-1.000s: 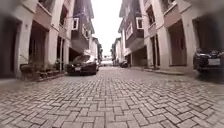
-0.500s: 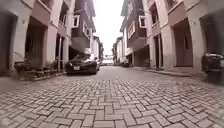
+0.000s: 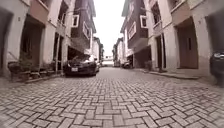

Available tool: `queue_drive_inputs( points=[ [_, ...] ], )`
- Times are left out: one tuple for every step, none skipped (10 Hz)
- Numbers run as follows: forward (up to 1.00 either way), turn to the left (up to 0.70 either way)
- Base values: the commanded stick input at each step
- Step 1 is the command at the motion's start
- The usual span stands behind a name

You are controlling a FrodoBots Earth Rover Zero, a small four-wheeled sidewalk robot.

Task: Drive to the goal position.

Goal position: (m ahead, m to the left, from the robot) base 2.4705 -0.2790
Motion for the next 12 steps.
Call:
queue_drive_inputs(
  points=[
    [0.7,0.0],
    [0.7,0.0],
    [0.7,0.0],
    [0.7,0.0],
    [0.7,0.0],
    [0.7,0.0],
    [0.7,0.0],
    [0.7,0.0],
    [0.7,0.0],
    [0.7,0.0],
    [0.7,0.0],
    [0.7,0.0]
  ],
)
